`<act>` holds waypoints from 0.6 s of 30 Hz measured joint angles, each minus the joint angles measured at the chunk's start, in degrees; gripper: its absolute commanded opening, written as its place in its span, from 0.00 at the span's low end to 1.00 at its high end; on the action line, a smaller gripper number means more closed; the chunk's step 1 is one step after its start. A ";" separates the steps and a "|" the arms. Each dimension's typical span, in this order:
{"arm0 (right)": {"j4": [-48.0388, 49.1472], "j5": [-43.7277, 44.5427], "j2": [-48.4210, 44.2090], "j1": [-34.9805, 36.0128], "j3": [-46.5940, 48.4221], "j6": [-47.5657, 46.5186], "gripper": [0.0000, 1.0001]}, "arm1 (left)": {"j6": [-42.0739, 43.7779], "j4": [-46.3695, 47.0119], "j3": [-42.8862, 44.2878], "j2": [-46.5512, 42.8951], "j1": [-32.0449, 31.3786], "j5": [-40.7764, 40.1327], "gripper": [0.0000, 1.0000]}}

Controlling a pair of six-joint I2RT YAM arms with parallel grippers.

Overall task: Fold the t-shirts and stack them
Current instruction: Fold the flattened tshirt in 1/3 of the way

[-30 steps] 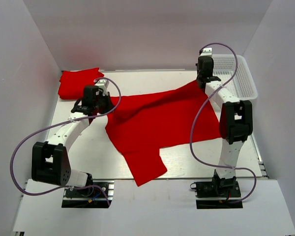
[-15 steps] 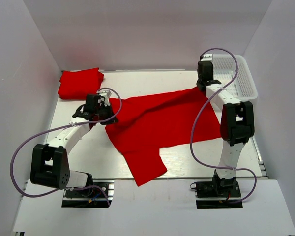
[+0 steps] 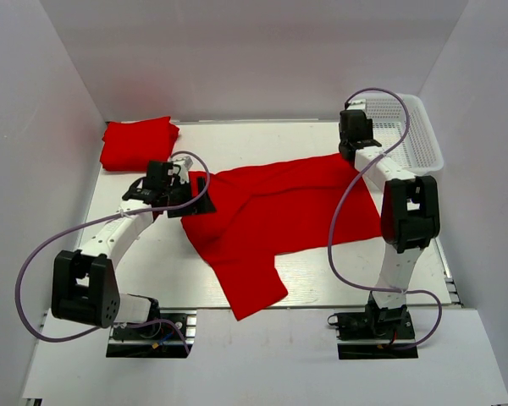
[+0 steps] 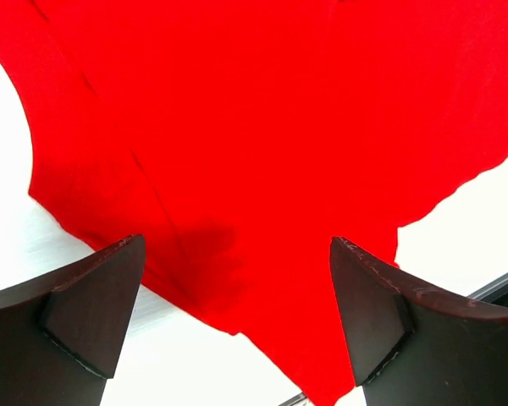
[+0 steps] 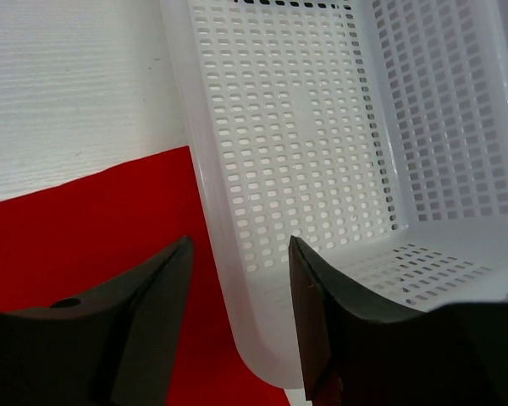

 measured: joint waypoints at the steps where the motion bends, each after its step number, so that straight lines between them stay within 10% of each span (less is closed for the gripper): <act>1: -0.13 -0.26 -0.09 0.00 0.00 0.02 0.55 | 0.00 -0.11 0.42 -0.11 0.02 -0.02 1.00; 5: -0.81 -1.51 -0.42 0.04 0.00 -0.17 0.65 | -0.09 0.20 1.88 -0.04 0.02 -0.50 1.00; 8: -1.51 -3.67 -0.81 0.13 0.04 -0.44 0.90 | -0.94 1.75 3.93 1.62 0.02 -1.33 1.00; 18: -4.96 -11.80 -0.96 2.78 4.81 -2.47 0.90 | -3.10 9.38 14.32 22.08 0.02 -1.29 1.00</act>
